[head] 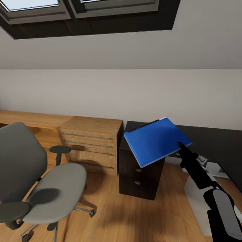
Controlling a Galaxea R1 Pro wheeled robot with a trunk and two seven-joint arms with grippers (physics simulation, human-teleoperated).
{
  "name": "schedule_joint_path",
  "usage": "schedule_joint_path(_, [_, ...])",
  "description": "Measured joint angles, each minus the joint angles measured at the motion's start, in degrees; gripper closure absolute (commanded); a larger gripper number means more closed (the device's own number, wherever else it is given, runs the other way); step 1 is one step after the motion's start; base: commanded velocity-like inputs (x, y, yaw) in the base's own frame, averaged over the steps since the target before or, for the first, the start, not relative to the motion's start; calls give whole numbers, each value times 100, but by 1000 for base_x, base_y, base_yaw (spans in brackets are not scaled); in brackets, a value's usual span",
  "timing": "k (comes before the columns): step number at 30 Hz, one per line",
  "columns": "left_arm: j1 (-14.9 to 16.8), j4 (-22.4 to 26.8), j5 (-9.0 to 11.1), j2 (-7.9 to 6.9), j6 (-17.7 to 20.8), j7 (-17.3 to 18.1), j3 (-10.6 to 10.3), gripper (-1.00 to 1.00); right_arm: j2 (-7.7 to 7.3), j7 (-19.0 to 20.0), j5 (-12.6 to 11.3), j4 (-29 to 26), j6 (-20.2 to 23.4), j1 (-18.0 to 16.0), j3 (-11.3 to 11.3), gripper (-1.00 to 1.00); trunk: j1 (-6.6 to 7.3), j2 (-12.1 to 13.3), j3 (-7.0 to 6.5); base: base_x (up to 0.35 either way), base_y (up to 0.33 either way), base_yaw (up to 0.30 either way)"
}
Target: In the bedroom, organize the workspace by keeping the computer under the desk, ensuring the monitor is on the desk, placing the keyboard on the desk next to the monitor, placing the mouse on the desk next to the keyboard, moving the folder from the swivel chair onto the desk next to the mouse, stacking the notebook on top of the folder with the pen on top of the notebook, and positioning the swivel chair next to the desk.
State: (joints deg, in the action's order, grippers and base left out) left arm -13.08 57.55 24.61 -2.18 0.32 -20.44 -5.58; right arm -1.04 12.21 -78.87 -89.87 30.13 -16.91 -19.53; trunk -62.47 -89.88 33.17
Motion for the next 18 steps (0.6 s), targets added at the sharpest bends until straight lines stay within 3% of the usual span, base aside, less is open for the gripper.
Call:
schedule_joint_path(3, [0, -8, 4, -1, -3, -2, 1, -100, 7, -42, -7, 1, 0, 0, 9, 100, 66, 120, -54, 0, 0, -300])
schedule_joint_path(6, [2, -126, 2, 14, -4, 1, 2, -100, 8, -163, 1, 2, -281, 0, 193, 100, 132, 241, -108, 0, 0, -300])
schedule_joint_path(7, [81, -277, 5, 29, 6, 5, -4, -100, 9, -212, 6, 2, -403, 0, 375, 100, 154, 281, -126, 0, 0, -300])
schedule_joint_path(9, [247, -542, 5, 34, 9, 11, -3, -100, 7, -220, 16, 21, -427, 0, 467, 100, 198, 361, -162, 0, 0, -300])
schedule_joint_path(11, [852, -1468, 11, 35, 0, 105, 9, -100, 2, -224, 64, 3, -440, 0, 544, 100, 241, 442, -198, 0, 0, -300])
schedule_joint_path(13, [1212, -2012, 15, 35, -4, 254, 20, -100, 0, -225, 85, -10, -442, -1, 571, 100, 285, 522, -234, 0, 0, -300])
schedule_joint_path(15, [1458, -2372, 24, 38, -5, 492, 25, -100, -2, -226, 98, -18, -442, 0, 596, 100, 329, 602, -271, 0, 0, -299])
schedule_joint_path(18, [1586, -2579, 7, 115, -3, 681, 15, -100, -3, -226, 105, -23, -440, 0, 611, 100, 395, 722, -324, 0, 0, -297])
